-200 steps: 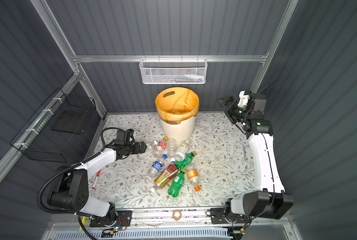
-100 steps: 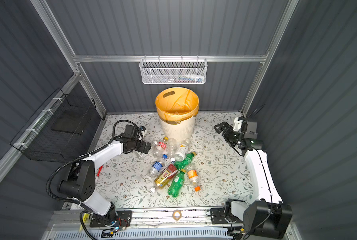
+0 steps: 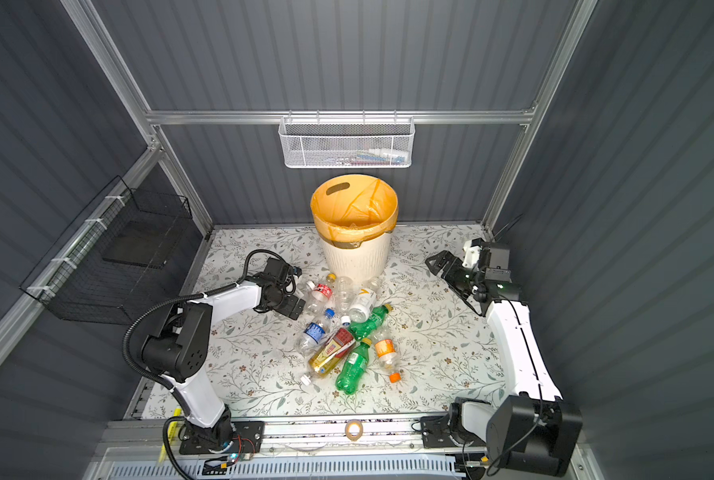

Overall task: Throw the plastic bottles in the bin
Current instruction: 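Grasp the clear bottle with white green-text label using the left gripper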

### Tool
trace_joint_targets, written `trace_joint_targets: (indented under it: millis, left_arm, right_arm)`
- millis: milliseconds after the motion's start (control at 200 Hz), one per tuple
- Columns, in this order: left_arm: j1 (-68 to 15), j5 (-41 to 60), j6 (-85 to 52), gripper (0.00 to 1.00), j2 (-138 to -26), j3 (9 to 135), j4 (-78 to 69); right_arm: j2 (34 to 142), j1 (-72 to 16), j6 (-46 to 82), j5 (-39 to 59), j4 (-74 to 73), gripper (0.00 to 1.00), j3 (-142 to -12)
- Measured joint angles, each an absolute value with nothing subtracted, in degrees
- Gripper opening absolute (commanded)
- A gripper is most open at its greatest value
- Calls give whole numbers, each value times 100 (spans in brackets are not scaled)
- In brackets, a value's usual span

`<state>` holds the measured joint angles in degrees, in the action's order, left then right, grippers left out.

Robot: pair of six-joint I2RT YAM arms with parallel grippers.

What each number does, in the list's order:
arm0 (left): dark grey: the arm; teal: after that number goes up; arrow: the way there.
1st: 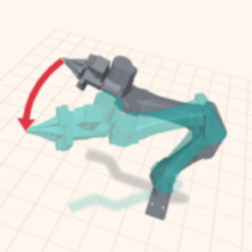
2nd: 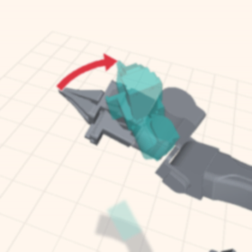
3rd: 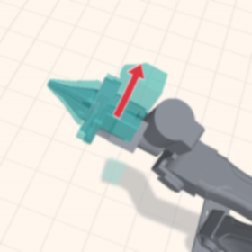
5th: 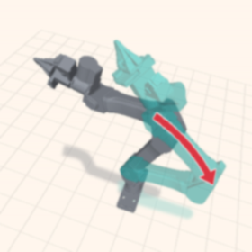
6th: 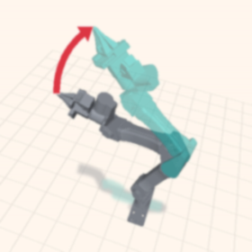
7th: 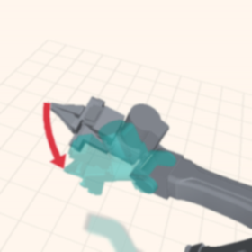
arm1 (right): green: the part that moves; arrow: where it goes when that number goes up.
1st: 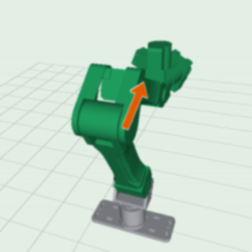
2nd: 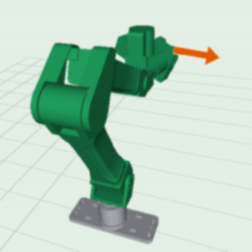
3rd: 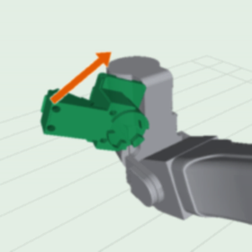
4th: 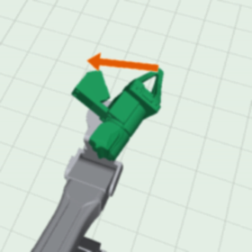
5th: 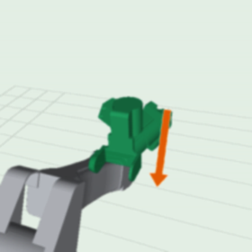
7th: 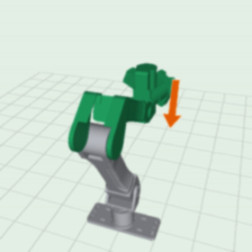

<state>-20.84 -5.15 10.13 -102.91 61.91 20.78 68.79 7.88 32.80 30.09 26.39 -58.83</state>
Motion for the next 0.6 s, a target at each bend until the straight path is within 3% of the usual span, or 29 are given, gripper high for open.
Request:
trace_joint_targets:
  millis: [225, 415, 600]
  left_arm:
    - [-2086, -517, 1007, 67, -10289, 6193, 2053]
    - [-2086, -545, 921, 62, -10149, 6084, 2029]
    - [-1994, -600, 633, 59, -9161, 5695, 1940]
  right_arm:
    - [6884, 788, 3284, 3030, 2497, 99, -5581]
    - [6899, 788, 3297, 3048, 2412, 99, -5492]
    - [6910, 788, 3297, 3079, 2226, 99, -5317]
